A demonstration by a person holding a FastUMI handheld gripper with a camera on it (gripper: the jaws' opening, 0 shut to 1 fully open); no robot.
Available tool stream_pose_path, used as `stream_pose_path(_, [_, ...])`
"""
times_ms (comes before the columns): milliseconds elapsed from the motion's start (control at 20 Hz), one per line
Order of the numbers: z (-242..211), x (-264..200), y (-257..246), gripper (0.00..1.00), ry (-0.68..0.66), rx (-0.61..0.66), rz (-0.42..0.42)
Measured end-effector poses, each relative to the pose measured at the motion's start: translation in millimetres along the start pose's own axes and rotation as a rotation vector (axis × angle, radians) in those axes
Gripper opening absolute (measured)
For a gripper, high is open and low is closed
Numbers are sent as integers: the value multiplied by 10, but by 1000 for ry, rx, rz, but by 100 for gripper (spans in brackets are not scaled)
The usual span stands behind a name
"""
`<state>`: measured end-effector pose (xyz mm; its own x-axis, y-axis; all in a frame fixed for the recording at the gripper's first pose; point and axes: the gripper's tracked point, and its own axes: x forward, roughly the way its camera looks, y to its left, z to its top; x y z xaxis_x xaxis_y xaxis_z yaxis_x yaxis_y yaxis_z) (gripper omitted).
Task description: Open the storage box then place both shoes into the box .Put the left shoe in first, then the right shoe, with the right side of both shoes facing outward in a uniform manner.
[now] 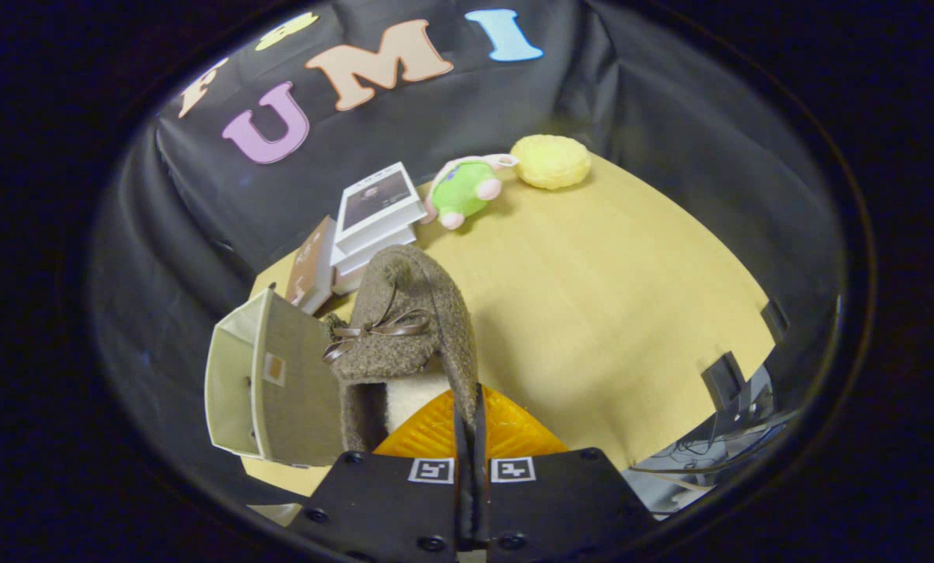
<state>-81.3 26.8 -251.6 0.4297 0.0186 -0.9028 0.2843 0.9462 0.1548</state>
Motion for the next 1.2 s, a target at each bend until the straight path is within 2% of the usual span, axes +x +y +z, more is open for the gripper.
stream_pose_path(100, [20,-48,242,3,-2,-13,1])
stream_pose_path(600, [-115,-80,1571,3,-9,-43,129])
stream_pose_path(950, [16,-177,1851,3,-84,-79,107])
stream_pose_path(1100, [-27,-276,2034,3,-76,-34,158])
stream_pose_path(1200, [-49,-234,2103,4,-73,-45,164])
